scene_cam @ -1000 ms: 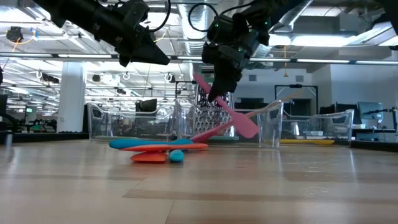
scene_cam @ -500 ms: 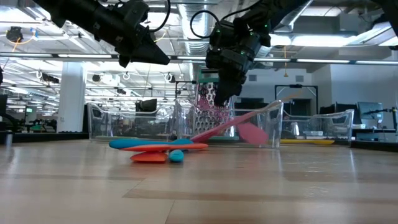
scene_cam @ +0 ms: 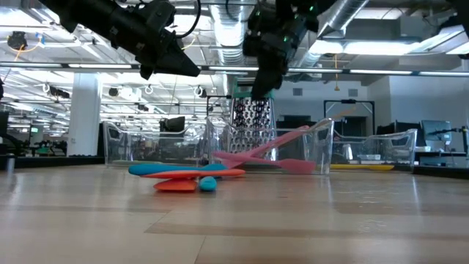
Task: Pick & Place Kitchen Items
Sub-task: Put the blue serving spoon into the right transparent bin
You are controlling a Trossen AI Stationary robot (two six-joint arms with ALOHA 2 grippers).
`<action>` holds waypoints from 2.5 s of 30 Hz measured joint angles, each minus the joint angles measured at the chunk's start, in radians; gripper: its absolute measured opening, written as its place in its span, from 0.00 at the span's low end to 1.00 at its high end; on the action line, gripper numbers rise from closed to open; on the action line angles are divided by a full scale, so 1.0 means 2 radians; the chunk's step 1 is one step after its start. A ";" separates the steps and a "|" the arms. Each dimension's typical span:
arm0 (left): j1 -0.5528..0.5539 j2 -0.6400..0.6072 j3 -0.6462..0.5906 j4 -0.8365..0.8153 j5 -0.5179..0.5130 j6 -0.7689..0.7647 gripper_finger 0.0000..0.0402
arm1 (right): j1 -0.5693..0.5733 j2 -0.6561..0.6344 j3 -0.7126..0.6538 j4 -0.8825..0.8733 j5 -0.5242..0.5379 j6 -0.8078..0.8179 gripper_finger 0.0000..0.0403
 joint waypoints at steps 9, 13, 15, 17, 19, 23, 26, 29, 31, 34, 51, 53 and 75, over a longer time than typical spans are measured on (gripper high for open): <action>-0.006 0.000 0.000 -0.007 0.000 0.000 0.03 | 0.033 -0.080 -0.063 0.054 0.021 -0.032 0.03; -0.008 0.000 0.000 -0.008 0.000 0.001 0.03 | 0.037 -0.134 -0.159 0.148 0.023 -0.023 0.01; -0.008 0.000 0.000 -0.008 0.000 0.003 0.03 | 0.037 -0.166 -0.214 0.203 0.022 -0.018 0.01; -0.008 0.000 0.000 -0.008 0.000 0.003 0.03 | 0.037 -0.199 -0.269 0.261 0.022 0.004 0.01; -0.008 0.000 0.000 -0.008 0.000 0.003 0.03 | 0.040 -0.232 -0.323 0.318 0.022 0.027 0.01; -0.008 0.000 0.000 -0.008 0.000 0.004 0.03 | 0.055 -0.293 -0.415 0.416 0.023 0.056 0.01; -0.008 0.000 0.000 -0.008 0.000 0.004 0.03 | 0.073 -0.338 -0.467 0.470 0.045 0.078 0.00; -0.008 0.000 0.000 -0.008 0.000 0.004 0.03 | 0.098 -0.380 -0.502 0.491 0.096 0.090 0.00; -0.008 0.000 0.000 -0.007 0.000 0.004 0.03 | 0.120 -0.405 -0.520 0.501 0.130 0.099 0.00; -0.008 0.000 0.000 -0.006 0.000 0.004 0.03 | 0.157 -0.437 -0.538 0.501 0.175 0.101 0.00; -0.004 0.000 0.000 0.007 0.012 0.003 0.03 | 0.402 -0.553 -0.570 0.287 0.452 0.240 0.00; -0.002 0.000 0.000 0.011 0.009 -0.002 0.03 | 0.427 -0.558 -0.570 0.278 0.482 0.244 0.00; -0.136 0.205 0.295 -0.219 -0.083 -0.156 0.00 | 0.524 -0.623 -0.569 0.242 0.546 0.223 0.00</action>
